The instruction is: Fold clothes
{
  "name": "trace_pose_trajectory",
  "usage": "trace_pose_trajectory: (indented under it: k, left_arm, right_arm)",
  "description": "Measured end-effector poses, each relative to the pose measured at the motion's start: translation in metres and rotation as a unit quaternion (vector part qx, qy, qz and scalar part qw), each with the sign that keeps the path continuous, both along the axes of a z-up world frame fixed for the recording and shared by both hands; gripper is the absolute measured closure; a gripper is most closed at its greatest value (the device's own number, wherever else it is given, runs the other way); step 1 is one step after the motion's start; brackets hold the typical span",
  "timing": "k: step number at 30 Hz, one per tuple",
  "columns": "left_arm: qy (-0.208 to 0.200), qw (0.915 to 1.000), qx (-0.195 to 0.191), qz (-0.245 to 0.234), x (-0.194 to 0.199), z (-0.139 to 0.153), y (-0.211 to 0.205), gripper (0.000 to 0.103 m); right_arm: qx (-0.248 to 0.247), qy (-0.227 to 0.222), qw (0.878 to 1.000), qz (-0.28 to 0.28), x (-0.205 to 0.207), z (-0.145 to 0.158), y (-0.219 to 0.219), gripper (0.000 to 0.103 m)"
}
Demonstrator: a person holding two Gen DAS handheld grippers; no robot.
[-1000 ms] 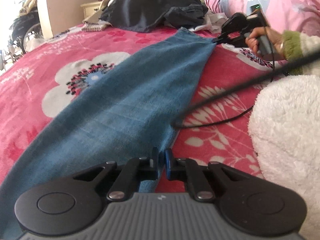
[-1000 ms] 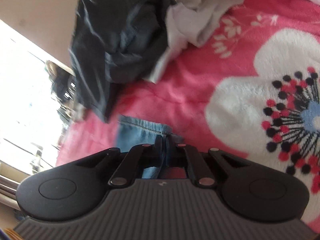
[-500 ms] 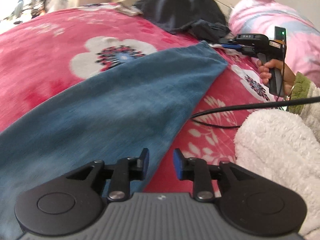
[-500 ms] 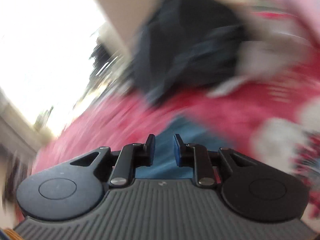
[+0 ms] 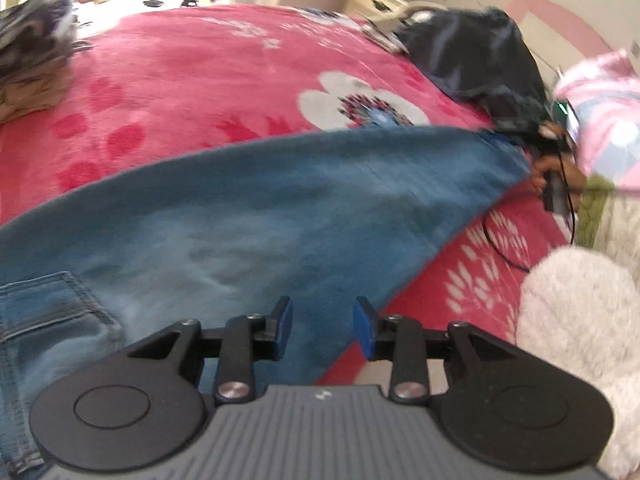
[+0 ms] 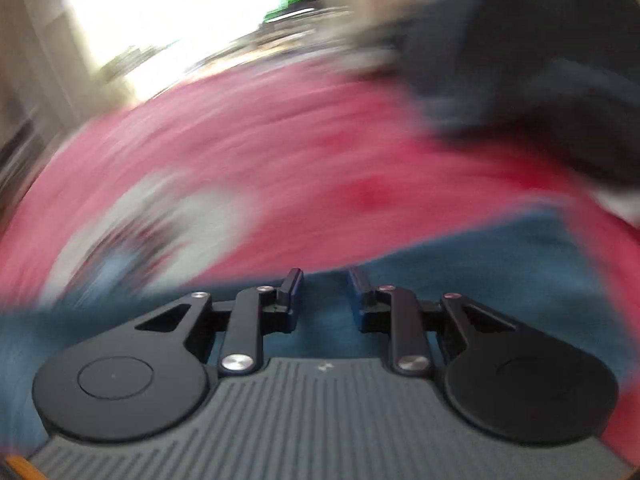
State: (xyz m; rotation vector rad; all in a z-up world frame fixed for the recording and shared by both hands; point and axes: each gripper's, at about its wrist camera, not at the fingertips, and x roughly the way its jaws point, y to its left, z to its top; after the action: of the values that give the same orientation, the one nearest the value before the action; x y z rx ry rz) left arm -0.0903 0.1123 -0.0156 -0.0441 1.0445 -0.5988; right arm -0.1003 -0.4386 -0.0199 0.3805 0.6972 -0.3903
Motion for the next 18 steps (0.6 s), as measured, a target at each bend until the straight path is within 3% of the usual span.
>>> trace_pose_trajectory:
  k: [2, 5, 8, 9, 10, 12, 15, 18]
  left_arm:
    - [0.003, 0.9996, -0.012, 0.025, 0.010, 0.000, 0.005, 0.066]
    - [0.009, 0.9979, -0.014, 0.063, 0.028, -0.006, 0.003, 0.062]
    - [0.012, 0.9948, -0.005, 0.101, 0.046, -0.013, -0.002, 0.062]
    - [0.014, 0.9934, -0.002, 0.114, 0.052, -0.015, -0.004, 0.062]
    - [0.015, 0.9918, 0.001, 0.127, 0.058, -0.018, -0.006, 0.062]
    - [0.014, 0.9880, 0.014, 0.153, 0.065, -0.023, -0.007, 0.062]
    - [0.022, 0.9830, 0.026, 0.180, 0.072, -0.032, -0.007, 0.061]
    - [0.025, 0.9813, 0.036, 0.188, 0.075, -0.037, -0.010, 0.061]
  right_arm:
    - [0.011, -0.004, 0.994, -0.109, -0.025, 0.003, -0.034, 0.081]
    - [0.106, -0.069, 0.976, -0.176, -0.076, 0.010, -0.055, 0.077]
    - [0.193, -0.128, 0.954, -0.192, -0.120, 0.009, -0.050, 0.070]
    - [0.216, -0.138, 0.945, -0.200, -0.132, 0.007, -0.045, 0.062]
    - [0.240, -0.145, 0.936, -0.211, -0.143, 0.003, -0.040, 0.056]
    - [0.279, -0.139, 0.923, -0.227, -0.159, -0.007, -0.032, 0.055]
    - [0.315, -0.132, 0.914, -0.217, -0.161, -0.024, -0.022, 0.054]
    - [0.316, -0.128, 0.915, -0.215, -0.151, -0.033, -0.018, 0.047]
